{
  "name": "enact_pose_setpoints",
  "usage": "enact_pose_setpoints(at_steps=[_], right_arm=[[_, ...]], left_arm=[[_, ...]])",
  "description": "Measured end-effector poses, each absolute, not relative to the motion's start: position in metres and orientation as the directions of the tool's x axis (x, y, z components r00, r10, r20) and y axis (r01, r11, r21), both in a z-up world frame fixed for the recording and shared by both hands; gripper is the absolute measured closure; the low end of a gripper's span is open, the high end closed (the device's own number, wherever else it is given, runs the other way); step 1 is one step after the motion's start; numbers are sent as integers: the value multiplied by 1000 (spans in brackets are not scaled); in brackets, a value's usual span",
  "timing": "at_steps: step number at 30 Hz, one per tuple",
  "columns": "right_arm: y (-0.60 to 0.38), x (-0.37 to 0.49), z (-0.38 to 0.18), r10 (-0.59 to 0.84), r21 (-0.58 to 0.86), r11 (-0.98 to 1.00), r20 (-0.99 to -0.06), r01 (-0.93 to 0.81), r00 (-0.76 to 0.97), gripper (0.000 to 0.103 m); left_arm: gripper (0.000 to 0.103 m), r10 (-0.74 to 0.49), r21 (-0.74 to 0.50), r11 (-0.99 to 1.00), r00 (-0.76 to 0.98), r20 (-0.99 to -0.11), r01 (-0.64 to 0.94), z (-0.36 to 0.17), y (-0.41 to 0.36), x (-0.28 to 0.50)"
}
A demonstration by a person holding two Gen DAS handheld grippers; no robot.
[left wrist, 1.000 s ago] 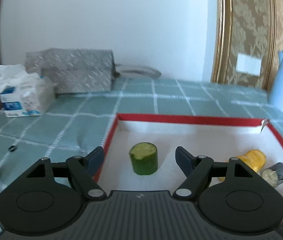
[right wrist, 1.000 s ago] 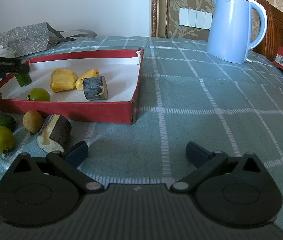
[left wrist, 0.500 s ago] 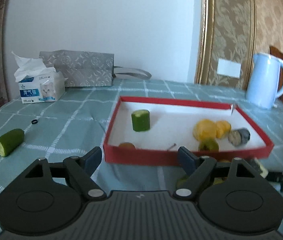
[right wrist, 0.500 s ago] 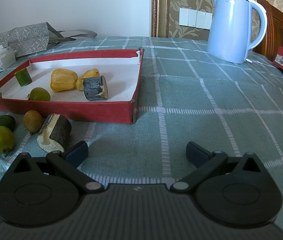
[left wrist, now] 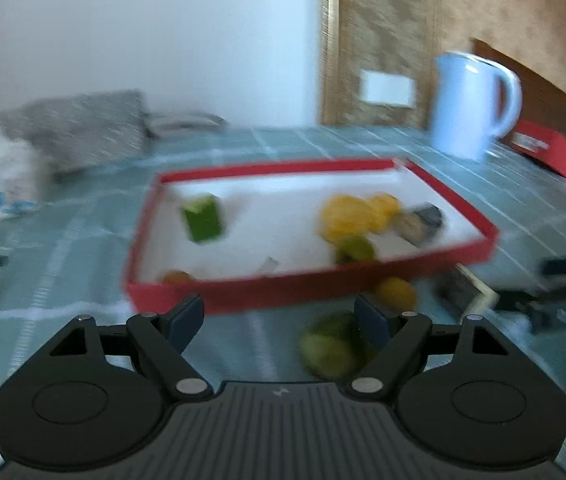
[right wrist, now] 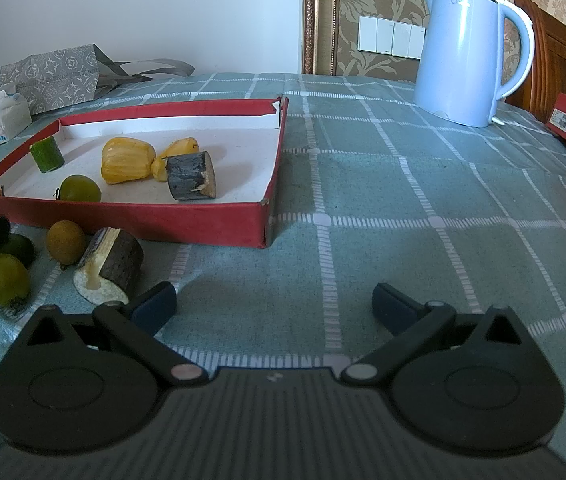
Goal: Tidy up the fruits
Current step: 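Move the left tool to the halved cucumber piece and grasp it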
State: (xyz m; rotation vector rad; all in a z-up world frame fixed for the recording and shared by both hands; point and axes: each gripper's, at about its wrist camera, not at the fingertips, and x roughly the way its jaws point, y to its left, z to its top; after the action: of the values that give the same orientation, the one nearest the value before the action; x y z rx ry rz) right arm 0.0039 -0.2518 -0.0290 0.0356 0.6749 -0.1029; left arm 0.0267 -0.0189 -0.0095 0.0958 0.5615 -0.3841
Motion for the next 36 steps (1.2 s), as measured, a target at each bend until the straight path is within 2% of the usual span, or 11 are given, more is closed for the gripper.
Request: enact_pose_setpoints(at_steps=[3, 10, 12, 17, 20, 25, 30, 33, 35, 36], right_arm=[[-252, 4, -29, -84, -1, 994, -625, 107, 776, 0], [-252, 4, -29, -83, 0, 994, -625, 106, 776, 0], [-252, 4, -29, -83, 0, 994, -625, 107, 776, 0], [-252, 4, -29, -83, 0, 994, -625, 106, 776, 0], [-252, 4, -29, -83, 0, 994, -625, 106, 776, 0], [-252, 4, -29, -83, 0, 994, -625, 107, 776, 0], [-252, 4, -29, -84, 0, 994, -626, 107, 776, 0], [-252, 4, -29, -84, -1, 994, -626, 107, 776, 0], [-252, 4, -29, -84, -1, 994, -626, 107, 775, 0], [-252, 4, -29, -84, -1, 994, -626, 107, 775, 0]], left_arm=[[21, -327, 18, 918, 781, -532, 396, -11, -21, 26], [21, -377, -23, 896, 733, -566, 443, -8, -7, 33], [21, -367, 22, 889, 739, -564, 458, -7, -5, 27], [21, -391, 14, 875, 725, -568, 483, -6, -11, 34], [21, -368, 61, 874, 737, -567, 483, -7, -23, 41], [21, -387, -21, 885, 709, -590, 466, -9, -17, 49], [22, -380, 2, 884, 722, -579, 467, -9, -13, 29], [28, -363, 24, 889, 736, -571, 458, -8, -20, 28], [52, -387, -3, 883, 722, -573, 470, -7, -25, 32], [58, -399, -7, 876, 716, -572, 482, -6, -29, 33]])
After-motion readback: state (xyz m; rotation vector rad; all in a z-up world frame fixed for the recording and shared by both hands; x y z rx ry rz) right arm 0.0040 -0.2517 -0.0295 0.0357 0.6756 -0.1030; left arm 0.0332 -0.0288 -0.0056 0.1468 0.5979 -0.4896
